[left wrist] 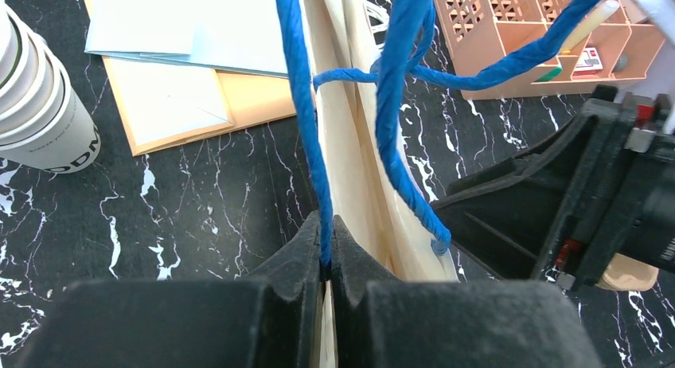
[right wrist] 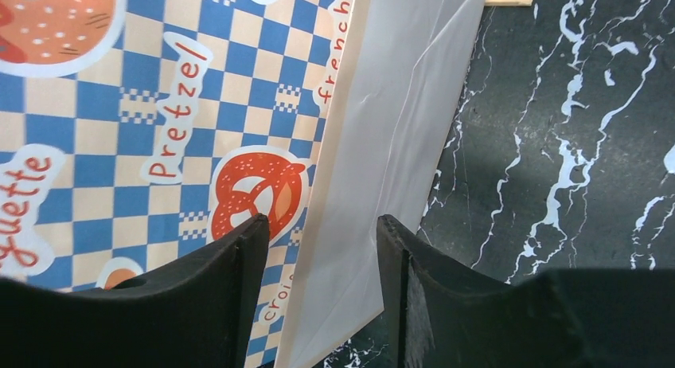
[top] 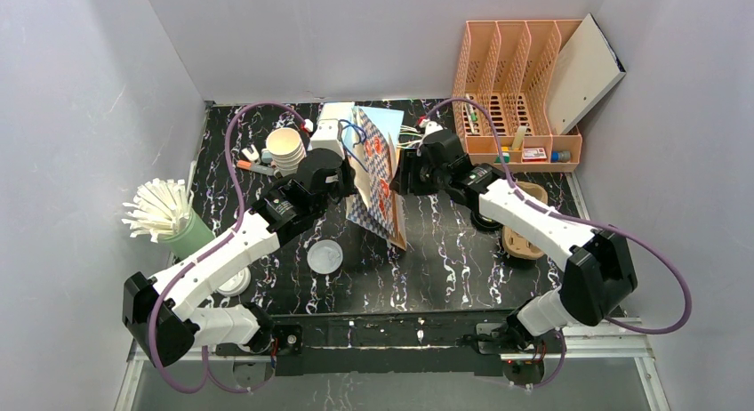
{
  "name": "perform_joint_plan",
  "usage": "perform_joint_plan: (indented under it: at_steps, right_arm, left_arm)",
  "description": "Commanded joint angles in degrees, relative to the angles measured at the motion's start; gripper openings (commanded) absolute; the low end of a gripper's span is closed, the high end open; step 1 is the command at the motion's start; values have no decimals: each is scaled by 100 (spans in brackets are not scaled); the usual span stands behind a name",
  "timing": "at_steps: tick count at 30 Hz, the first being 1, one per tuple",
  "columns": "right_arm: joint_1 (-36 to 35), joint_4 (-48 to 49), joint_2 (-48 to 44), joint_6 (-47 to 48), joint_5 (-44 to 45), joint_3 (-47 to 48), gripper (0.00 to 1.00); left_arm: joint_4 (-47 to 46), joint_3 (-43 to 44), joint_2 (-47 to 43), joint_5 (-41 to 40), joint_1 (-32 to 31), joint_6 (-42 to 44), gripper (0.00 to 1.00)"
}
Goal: Pack the takeout coffee
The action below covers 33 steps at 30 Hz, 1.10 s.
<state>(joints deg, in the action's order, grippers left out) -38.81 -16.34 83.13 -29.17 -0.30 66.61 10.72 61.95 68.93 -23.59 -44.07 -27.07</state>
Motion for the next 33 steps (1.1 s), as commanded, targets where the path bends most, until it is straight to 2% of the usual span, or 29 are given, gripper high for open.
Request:
perform_joint_plan:
  at_steps: [1, 18, 20, 23, 33]
  right_arm:
    - [38, 222, 165, -54, -127, 115, 58]
    - [253, 56, 125, -11, 293, -46, 25]
    - [297, 67, 99, -3, 312, -96, 19]
    - [365, 61, 55, -1, 292, -159, 3]
    - [1023, 327, -45, -139, -484, -669, 1]
  left_arm:
    - [-54, 56, -116, 4, 22, 22, 0]
    - [75, 61, -247, -123, 22, 139, 0]
    - [96, 56, -261, -143, 22, 157, 0]
    - [127, 66, -281, -183, 22, 191, 0]
    - [273, 65, -411, -321, 22, 270, 0]
